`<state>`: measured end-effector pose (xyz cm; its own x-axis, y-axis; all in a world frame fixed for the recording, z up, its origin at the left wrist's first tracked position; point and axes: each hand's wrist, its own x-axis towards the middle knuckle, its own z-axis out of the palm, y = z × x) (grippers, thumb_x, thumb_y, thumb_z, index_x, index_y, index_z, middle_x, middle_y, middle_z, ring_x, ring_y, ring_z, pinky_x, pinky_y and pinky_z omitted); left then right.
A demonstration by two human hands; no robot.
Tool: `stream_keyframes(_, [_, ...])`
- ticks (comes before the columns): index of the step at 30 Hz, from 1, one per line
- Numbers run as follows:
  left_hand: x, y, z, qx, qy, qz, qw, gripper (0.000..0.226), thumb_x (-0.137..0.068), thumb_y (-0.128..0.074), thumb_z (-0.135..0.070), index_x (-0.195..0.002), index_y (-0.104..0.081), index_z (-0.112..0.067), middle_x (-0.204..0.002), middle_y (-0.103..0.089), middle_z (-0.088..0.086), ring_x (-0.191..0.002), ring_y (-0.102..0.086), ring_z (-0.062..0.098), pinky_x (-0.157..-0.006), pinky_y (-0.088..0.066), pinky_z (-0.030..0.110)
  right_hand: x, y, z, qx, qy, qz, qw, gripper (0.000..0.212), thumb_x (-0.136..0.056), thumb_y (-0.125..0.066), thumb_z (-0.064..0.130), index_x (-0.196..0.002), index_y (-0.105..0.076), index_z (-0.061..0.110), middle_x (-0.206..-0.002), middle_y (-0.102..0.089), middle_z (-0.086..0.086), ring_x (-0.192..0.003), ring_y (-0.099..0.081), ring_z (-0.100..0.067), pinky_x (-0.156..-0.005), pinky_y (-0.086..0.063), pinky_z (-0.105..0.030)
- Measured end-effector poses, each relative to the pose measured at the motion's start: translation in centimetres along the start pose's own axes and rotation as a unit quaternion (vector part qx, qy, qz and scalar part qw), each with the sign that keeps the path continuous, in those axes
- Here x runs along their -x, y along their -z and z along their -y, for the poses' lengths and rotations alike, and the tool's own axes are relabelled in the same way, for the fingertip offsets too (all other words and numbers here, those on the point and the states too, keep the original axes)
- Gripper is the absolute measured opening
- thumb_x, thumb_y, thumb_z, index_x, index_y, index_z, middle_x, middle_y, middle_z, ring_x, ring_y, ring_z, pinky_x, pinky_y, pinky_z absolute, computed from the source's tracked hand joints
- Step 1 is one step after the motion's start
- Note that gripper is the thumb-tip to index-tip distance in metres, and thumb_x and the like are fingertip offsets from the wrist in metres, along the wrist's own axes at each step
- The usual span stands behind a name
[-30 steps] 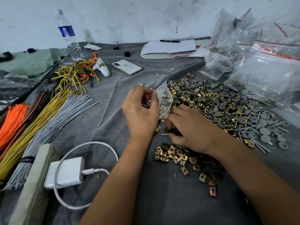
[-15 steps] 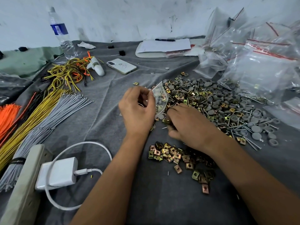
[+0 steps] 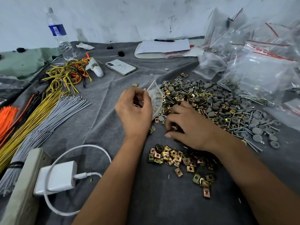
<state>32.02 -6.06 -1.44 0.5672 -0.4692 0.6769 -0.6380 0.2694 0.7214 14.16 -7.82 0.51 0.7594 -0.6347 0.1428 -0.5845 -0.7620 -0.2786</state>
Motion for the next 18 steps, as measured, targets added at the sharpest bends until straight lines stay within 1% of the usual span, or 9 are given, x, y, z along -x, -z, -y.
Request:
stream_keyframes(1, [0.0, 0.0, 0.0, 0.002, -0.001, 0.003, 1.000, 0.010, -0.088, -0.070, -0.013, -0.078, -0.069, -0.011, -0.070, -0.063, -0.002, -0.066, -0.060, 0.016, -0.063, -0.052, 0.041, -0.1, 0.0, 0.1, 0.013, 0.008, 0.005, 1.000, 0.018, -0.091, -0.070, 0.047, -0.094, -0.066, 0.030, -0.106, -0.050, 0.010, -0.110, -0.034, -0.011, -0.099, -0.037, -0.031])
stream_keyframes(3, [0.0, 0.0, 0.0, 0.009, -0.008, 0.023, 1.000, 0.008, -0.087, -0.070, -0.011, -0.079, -0.069, -0.011, -0.070, -0.063, -0.003, -0.065, -0.061, 0.015, -0.061, -0.051, 0.035, -0.4, -0.3, 0.4, 0.021, 0.020, -0.022, 0.999, 0.015, -0.095, -0.066, 0.042, -0.094, -0.063, 0.027, -0.104, -0.052, 0.010, -0.108, -0.036, -0.010, -0.098, -0.037, -0.030])
stream_keyframes(6, [0.1, -0.2, 0.0, 0.020, -0.042, 0.075, 0.996, 0.010, -0.085, -0.072, -0.009, -0.077, -0.068, -0.015, -0.068, -0.062, -0.009, -0.064, -0.060, 0.013, -0.060, -0.050, 0.028, -0.3, 0.1, 0.6, -0.084, -0.019, -0.158, 0.984, 0.011, -0.098, -0.064, 0.030, -0.096, -0.062, 0.019, -0.094, -0.061, 0.011, -0.090, -0.054, -0.006, -0.083, -0.050, -0.028])
stream_keyframes(7, [0.2, -0.3, 0.0, 0.017, -0.058, 0.094, 0.994, 0.012, -0.085, -0.072, -0.010, -0.076, -0.068, -0.016, -0.068, -0.061, -0.010, -0.064, -0.060, 0.012, -0.060, -0.049, 0.028, -0.2, 0.4, 0.5, -0.109, -0.021, -0.216, 0.970, 0.009, -0.097, -0.067, 0.024, -0.096, -0.065, 0.016, -0.091, -0.064, 0.010, -0.083, -0.059, -0.005, -0.077, -0.052, -0.025])
stream_keyframes(9, [0.4, -0.6, -0.2, 0.013, -0.082, 0.124, 0.989, 0.013, -0.085, -0.073, -0.012, -0.075, -0.067, -0.016, -0.067, -0.059, -0.010, -0.064, -0.059, 0.013, -0.058, -0.049, 0.032, -0.1, 0.7, 0.1, -0.112, -0.012, -0.298, 0.948, 0.006, -0.093, -0.074, 0.016, -0.096, -0.070, 0.011, -0.090, -0.069, 0.006, -0.081, -0.063, -0.007, -0.076, -0.053, -0.021])
stream_keyframes(12, [0.7, -0.9, -0.4, 0.025, -0.089, 0.146, 0.985, 0.014, -0.085, -0.074, -0.013, -0.074, -0.066, -0.016, -0.067, -0.060, -0.009, -0.064, -0.060, 0.015, -0.058, -0.050, 0.038, -0.3, 0.5, 0.0, -0.105, 0.005, -0.309, 0.945, 0.011, -0.088, -0.077, 0.005, -0.099, -0.075, 0.007, -0.097, -0.072, -0.001, -0.089, -0.066, -0.012, -0.083, -0.052, -0.020])
stream_keyframes(14, [0.8, -0.9, -0.4, 0.033, -0.079, 0.152, 0.985, 0.014, -0.085, -0.074, -0.013, -0.074, -0.067, -0.016, -0.067, -0.061, -0.008, -0.064, -0.060, 0.016, -0.058, -0.050, 0.040, -0.4, 0.2, 0.2, -0.113, 0.001, -0.293, 0.949, 0.022, -0.084, -0.078, 0.000, -0.105, -0.075, 0.008, -0.101, -0.073, -0.001, -0.091, -0.066, -0.008, -0.085, -0.050, -0.014])
stream_keyframes(16, [0.7, -0.8, -0.4, 0.046, -0.048, 0.147, 0.987, 0.013, -0.085, -0.074, -0.014, -0.074, -0.069, -0.016, -0.065, -0.061, -0.008, -0.062, -0.060, 0.016, -0.057, -0.050, 0.035, -0.5, 0.2, 0.1, -0.140, -0.015, -0.296, 0.945, 0.030, -0.083, -0.080, 0.002, -0.110, -0.074, 0.011, -0.099, -0.073, 0.003, -0.087, -0.066, -0.002, -0.080, -0.052, -0.011])
stream_keyframes(18, [0.7, -0.7, -0.5, 0.066, -0.006, 0.138, 0.988, 0.012, -0.086, -0.074, -0.014, -0.075, -0.070, -0.017, -0.064, -0.061, -0.009, -0.060, -0.059, 0.012, -0.058, -0.047, 0.029, -0.4, 0.5, -0.1, -0.166, -0.032, -0.321, 0.932, 0.031, -0.083, -0.082, 0.006, -0.111, -0.070, 0.013, -0.097, -0.072, 0.007, -0.085, -0.067, 0.000, -0.074, -0.058, -0.018])
